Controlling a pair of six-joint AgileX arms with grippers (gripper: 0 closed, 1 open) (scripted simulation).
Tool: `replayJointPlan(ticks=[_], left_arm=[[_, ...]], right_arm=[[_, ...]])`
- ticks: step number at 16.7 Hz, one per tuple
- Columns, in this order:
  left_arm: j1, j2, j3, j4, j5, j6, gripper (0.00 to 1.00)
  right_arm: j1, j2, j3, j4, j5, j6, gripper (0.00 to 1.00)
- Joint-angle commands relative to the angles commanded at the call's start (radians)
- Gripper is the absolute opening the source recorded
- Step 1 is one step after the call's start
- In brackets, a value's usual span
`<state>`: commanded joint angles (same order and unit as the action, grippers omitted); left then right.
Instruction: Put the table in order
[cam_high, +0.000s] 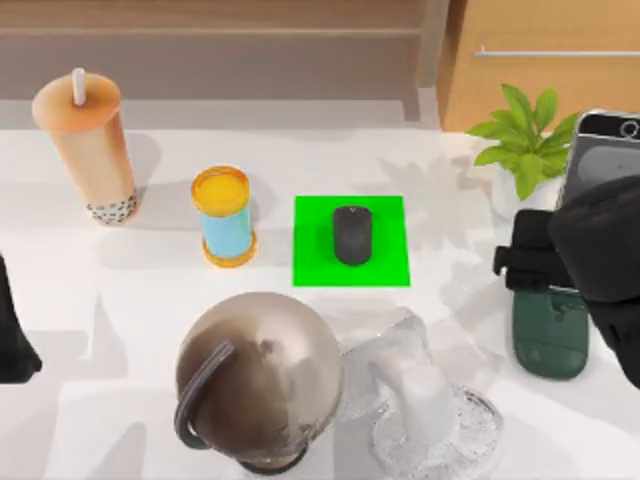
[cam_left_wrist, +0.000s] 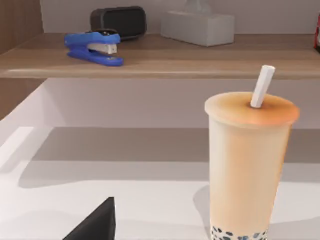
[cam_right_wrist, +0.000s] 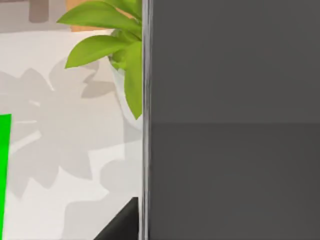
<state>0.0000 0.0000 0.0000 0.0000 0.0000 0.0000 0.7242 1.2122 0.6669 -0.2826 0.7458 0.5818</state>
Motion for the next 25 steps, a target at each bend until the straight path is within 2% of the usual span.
replayJointPlan(ticks=[2, 15, 25], left_arm=[[0.000, 0.000, 0.000, 0.000, 0.000, 0.000, 1.00], [0.000, 0.000, 0.000, 0.000, 0.000, 0.000, 1.00], [0.000, 0.000, 0.000, 0.000, 0.000, 0.000, 1.00]], right_arm=[[0.000, 0.000, 0.000, 0.000, 0.000, 0.000, 0.00], [0.000, 0.000, 0.000, 0.000, 0.000, 0.000, 0.98], [0.003, -0.004, -0.001, -0.004, 0.002, 0.003, 1.00]])
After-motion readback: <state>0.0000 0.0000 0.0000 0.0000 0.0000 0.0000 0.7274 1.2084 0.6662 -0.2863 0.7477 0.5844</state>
